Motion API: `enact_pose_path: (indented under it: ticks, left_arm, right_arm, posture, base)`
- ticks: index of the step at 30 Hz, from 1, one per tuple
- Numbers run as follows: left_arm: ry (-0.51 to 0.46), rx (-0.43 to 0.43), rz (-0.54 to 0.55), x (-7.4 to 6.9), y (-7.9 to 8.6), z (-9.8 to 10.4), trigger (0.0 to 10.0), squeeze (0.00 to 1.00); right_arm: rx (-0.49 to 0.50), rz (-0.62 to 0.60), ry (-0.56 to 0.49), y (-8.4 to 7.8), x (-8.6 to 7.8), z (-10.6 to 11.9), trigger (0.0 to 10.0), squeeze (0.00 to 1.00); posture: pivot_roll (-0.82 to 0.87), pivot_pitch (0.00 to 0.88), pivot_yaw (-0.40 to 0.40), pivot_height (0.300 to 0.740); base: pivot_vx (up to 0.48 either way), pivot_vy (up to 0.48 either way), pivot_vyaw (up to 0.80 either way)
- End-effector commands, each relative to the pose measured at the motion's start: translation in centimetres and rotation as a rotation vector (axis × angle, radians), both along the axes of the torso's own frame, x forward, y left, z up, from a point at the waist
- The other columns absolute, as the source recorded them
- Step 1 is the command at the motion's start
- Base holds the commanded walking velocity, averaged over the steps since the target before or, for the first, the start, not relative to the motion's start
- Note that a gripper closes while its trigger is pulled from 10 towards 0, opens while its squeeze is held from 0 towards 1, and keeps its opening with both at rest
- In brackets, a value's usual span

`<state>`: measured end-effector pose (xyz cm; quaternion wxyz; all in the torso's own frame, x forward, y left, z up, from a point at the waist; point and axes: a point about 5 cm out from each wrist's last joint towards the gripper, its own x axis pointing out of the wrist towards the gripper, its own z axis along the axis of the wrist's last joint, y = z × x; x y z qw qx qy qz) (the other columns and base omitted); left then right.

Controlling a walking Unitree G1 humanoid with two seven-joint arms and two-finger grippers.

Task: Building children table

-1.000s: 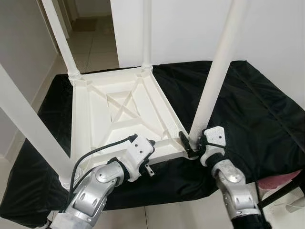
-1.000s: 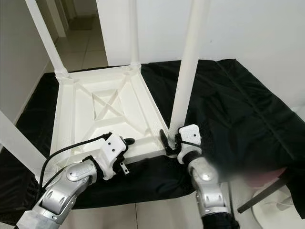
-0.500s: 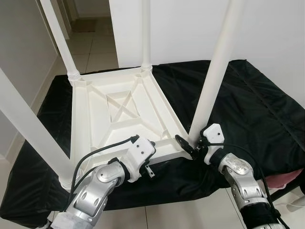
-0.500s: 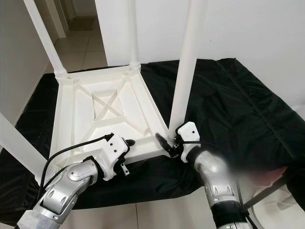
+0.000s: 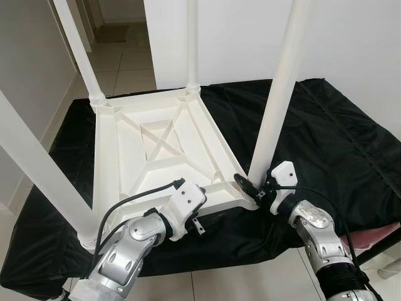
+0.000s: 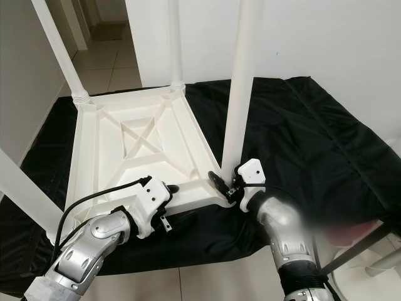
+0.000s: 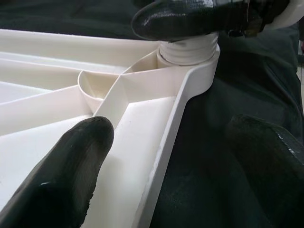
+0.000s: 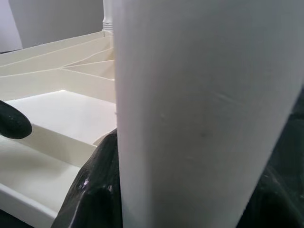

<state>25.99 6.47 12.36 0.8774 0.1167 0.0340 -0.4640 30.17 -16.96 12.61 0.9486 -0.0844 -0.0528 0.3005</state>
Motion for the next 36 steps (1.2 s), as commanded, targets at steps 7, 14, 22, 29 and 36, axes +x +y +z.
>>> enact_pose_path:
  ticks: [7,14,22,29,36]
  left_arm:
    - [0.006,0.014,0.017,-0.4,-0.2,-0.4,10.0,0.00]
    - [0.006,0.012,0.021,-0.3,-0.2,-0.3,10.0,0.00]
    - [0.002,0.018,0.027,-0.3,-0.1,-0.4,10.0,0.00]
    - [0.003,0.014,0.034,-0.3,-0.2,-0.4,10.0,0.00]
    - [0.005,0.019,0.028,-0.4,-0.4,-0.5,10.0,0.00]
  right_arm:
    - [0.021,-0.130,0.043,0.8,-1.0,-1.3,10.0,0.00]
    - [0.061,-0.251,0.035,1.6,-1.5,-1.2,10.0,0.00]
    - [0.121,-0.477,0.060,2.4,-1.8,-1.5,10.0,0.00]
    - [0.166,-0.633,0.095,3.2,-1.7,-2.0,10.0,0.00]
    - [0.166,-0.686,0.109,4.2,-1.8,-2.0,10.0,0.00]
  posture:
    - [-0.06,0.000,0.036,0.740]
    - [-0.06,0.000,0.029,0.740]
    - [-0.05,0.000,0.021,0.740]
    - [-0.04,0.000,0.011,0.740]
    - [-0.04,0.000,0.017,0.740]
  base:
    - [0.000,0.000,0.00]
    - [0.000,0.000,0.00]
    - [0.000,0.000,0.00]
    - [0.000,0.000,0.00]
    - [0.000,0.000,0.00]
